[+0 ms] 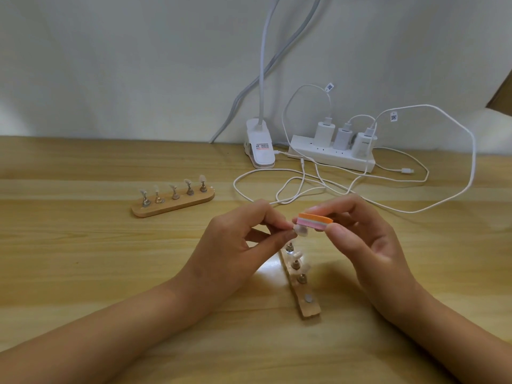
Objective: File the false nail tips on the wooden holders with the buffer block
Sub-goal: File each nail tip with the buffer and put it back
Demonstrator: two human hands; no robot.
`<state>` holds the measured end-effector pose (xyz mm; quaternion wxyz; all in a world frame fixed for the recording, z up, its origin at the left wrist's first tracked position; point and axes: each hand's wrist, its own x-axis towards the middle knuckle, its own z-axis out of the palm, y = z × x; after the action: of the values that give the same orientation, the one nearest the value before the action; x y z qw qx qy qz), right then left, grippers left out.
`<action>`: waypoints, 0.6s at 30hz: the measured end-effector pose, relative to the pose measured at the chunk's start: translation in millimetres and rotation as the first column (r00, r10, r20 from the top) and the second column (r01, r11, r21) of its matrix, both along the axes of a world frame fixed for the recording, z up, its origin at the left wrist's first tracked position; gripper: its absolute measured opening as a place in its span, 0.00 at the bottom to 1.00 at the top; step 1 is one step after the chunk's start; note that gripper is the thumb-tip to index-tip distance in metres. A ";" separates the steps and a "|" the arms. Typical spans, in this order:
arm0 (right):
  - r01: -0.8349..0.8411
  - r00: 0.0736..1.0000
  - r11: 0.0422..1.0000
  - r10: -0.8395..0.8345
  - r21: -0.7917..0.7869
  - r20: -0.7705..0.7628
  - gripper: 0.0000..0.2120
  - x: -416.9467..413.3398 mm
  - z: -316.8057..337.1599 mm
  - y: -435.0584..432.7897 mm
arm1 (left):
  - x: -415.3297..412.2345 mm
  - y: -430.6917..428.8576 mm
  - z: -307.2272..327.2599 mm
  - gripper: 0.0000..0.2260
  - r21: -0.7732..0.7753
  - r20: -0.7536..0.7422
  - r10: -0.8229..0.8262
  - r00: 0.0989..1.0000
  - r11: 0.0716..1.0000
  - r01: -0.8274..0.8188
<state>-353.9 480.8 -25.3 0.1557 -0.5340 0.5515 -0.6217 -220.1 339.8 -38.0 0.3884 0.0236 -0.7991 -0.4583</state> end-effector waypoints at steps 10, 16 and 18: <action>0.016 1.000 0.999 -0.017 0.045 0.005 0.06 -0.7 -2.7 -1.4 | 0.1 -1.4 -0.2 0.04 -0.034 -0.029 0.030 0.999 0.999 -0.031; 0.010 1.000 0.999 -0.011 0.037 0.019 0.06 -0.6 -1.2 -1.3 | 0.9 -0.7 1.2 0.04 -0.007 -0.027 0.023 0.999 1.000 -0.024; 0.053 0.997 0.997 -0.056 0.064 0.049 0.06 -1.9 -2.8 -1.8 | 1.2 -0.5 1.6 0.04 0.009 -0.030 0.021 0.999 1.000 -0.021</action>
<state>-355.8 479.0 -28.1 0.1695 -0.4976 0.5809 -0.6215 -218.9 339.3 -36.4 0.4052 0.0268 -0.7907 -0.4581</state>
